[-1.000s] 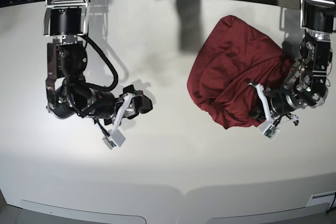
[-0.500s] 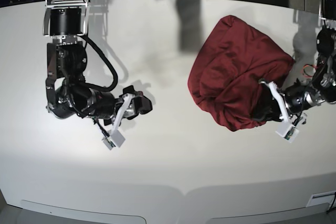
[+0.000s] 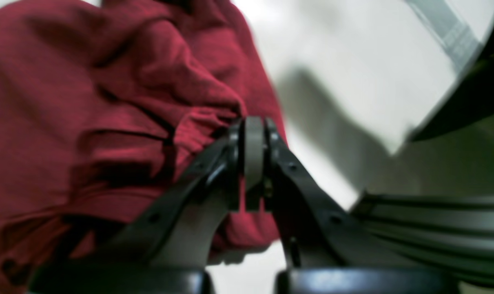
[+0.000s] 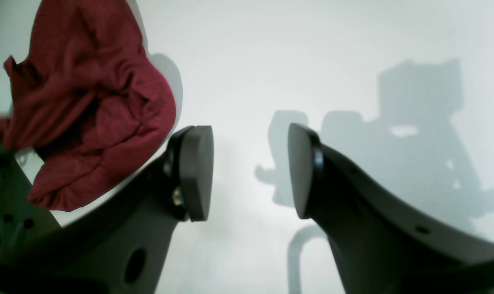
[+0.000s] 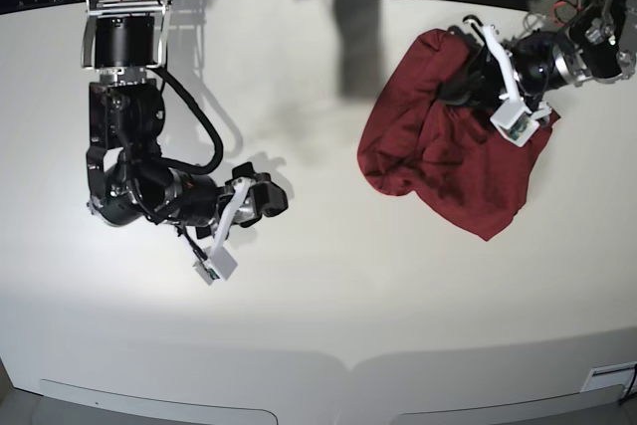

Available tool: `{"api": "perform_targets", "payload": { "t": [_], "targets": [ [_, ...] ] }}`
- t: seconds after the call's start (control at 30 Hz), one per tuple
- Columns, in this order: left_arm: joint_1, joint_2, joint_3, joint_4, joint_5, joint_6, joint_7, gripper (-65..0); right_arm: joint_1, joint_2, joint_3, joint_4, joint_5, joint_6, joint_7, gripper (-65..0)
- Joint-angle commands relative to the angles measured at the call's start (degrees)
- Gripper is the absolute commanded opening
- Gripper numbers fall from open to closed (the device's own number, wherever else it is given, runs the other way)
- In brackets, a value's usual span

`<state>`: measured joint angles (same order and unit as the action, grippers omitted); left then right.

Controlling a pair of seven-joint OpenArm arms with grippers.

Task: Fold the T-shirt properly
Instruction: 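Grasp the shirt's top edge with the left gripper and pull it flat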

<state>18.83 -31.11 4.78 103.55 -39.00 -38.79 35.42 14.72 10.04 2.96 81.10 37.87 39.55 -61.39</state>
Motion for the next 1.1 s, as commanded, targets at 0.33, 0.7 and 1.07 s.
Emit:
{"api": "perform_targets", "payload": {
  "t": [0.33,0.7,1.07],
  "targets": [
    [10.2,-0.7,-0.4,4.2,8.7,-1.2,-3.4,-65.0,1.4,0.3,0.2,1.0,1.3,0.4,1.9,-35.3],
    [11.2,-0.7,-0.7,4.6,15.0,-1.2,-1.2,-47.9,1.4,0.3,0.2,1.0,1.3,0.4,2.3,-35.3],
    [10.3,-0.7,-2.6,15.7,17.4,3.9,-8.5,-40.9,1.4,0.2,0.2,1.0,1.3,0.4,3.5,-35.3]
  ]
}}
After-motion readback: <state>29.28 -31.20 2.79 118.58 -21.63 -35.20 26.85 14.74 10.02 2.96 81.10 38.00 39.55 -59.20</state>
